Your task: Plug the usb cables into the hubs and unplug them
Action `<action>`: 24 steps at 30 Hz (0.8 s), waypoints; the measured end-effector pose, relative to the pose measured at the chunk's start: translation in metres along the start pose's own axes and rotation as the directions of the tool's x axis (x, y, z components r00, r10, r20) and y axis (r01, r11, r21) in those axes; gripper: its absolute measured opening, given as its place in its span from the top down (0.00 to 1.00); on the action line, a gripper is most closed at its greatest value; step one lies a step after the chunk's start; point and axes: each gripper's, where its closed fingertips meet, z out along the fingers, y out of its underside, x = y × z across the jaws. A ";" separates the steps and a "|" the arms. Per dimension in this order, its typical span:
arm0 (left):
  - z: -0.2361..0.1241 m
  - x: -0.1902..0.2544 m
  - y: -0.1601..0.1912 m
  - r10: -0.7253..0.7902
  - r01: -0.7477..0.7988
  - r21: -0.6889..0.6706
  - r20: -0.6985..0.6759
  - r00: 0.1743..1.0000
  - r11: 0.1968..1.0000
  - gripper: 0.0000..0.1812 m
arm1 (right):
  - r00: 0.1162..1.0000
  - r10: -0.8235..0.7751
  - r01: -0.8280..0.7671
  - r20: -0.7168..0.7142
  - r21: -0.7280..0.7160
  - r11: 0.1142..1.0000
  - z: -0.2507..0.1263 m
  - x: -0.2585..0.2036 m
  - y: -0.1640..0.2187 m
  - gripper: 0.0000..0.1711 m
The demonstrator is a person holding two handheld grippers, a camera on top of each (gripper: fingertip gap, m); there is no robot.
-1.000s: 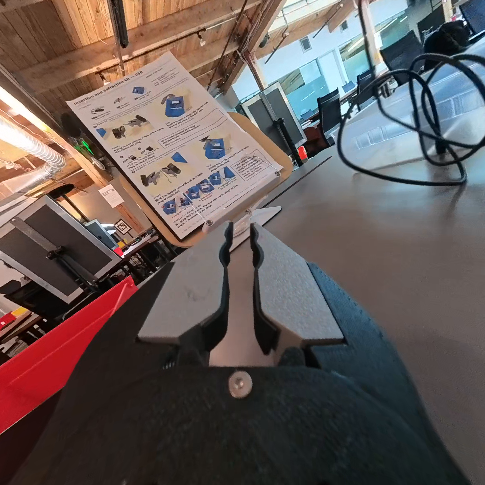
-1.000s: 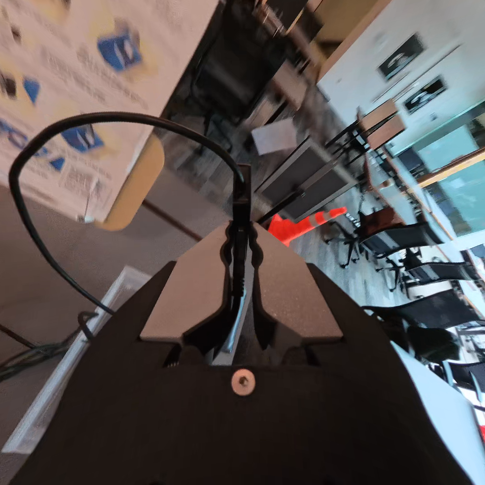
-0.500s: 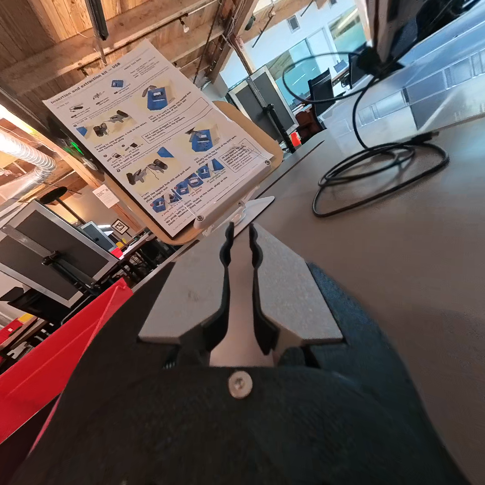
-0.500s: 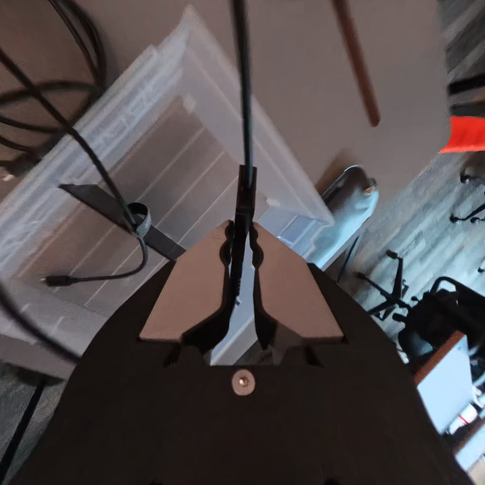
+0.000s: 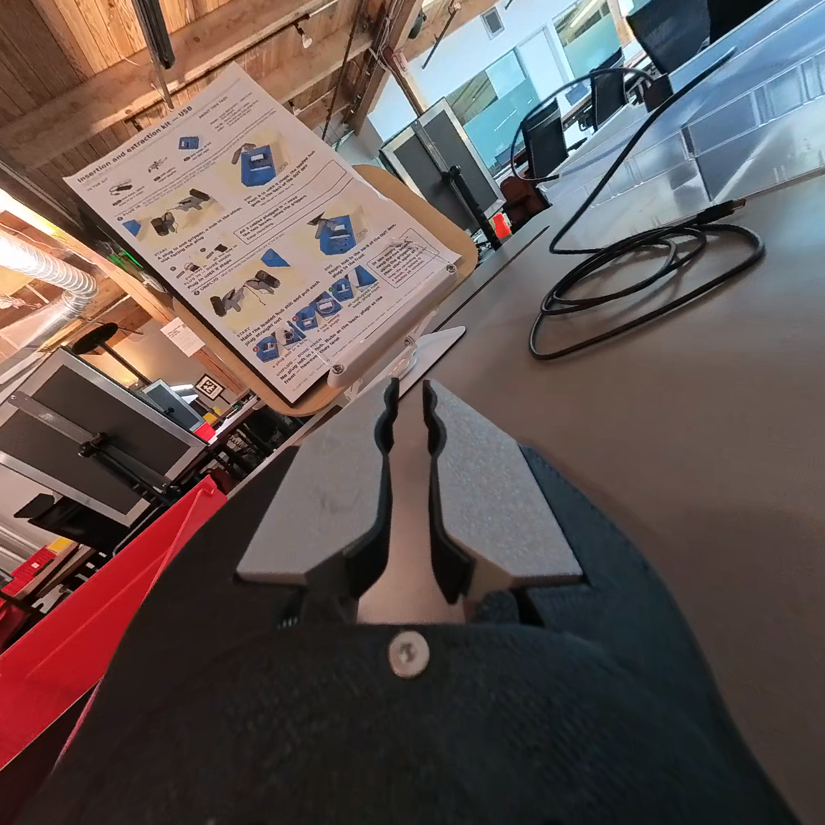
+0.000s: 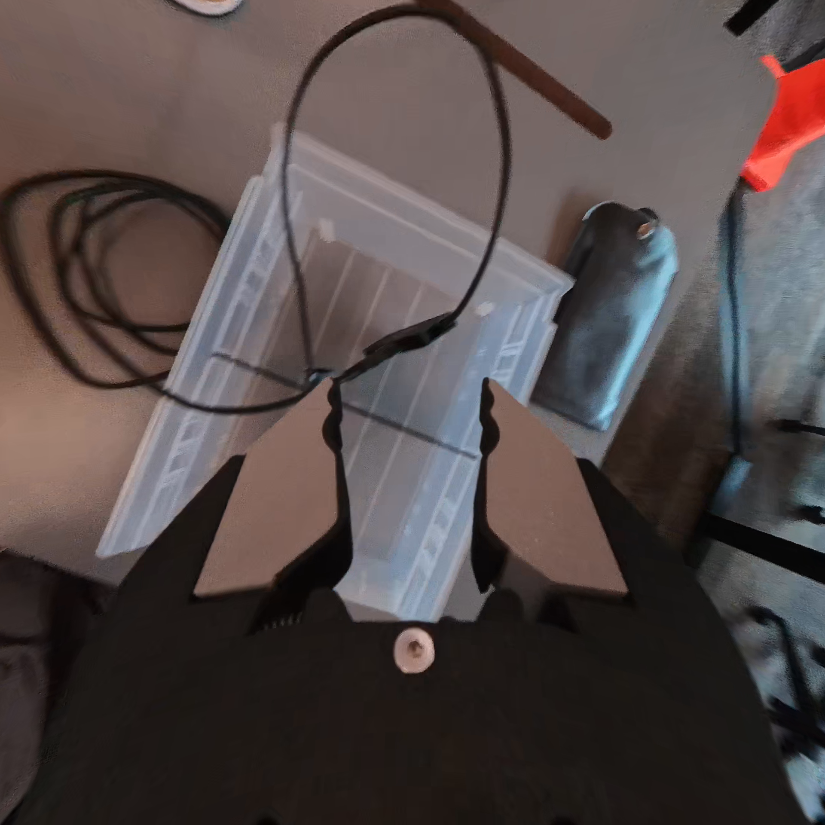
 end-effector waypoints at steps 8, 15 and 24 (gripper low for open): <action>0.001 0.002 0.000 0.009 -0.009 -0.004 -0.005 1.000 1.000 0.95 | 0.976 0.076 -0.067 0.206 -0.054 0.996 0.058 -0.071 0.084 0.67; -0.001 0.004 0.001 0.034 -0.034 -0.010 0.004 0.999 0.999 0.96 | 0.998 0.058 -0.053 0.026 -0.165 0.985 0.067 -0.046 0.090 1.00; -0.002 0.005 0.000 0.037 -0.037 -0.004 0.000 0.999 0.999 0.96 | 0.863 -0.417 0.489 -0.286 0.266 0.831 0.041 -0.019 -0.072 1.00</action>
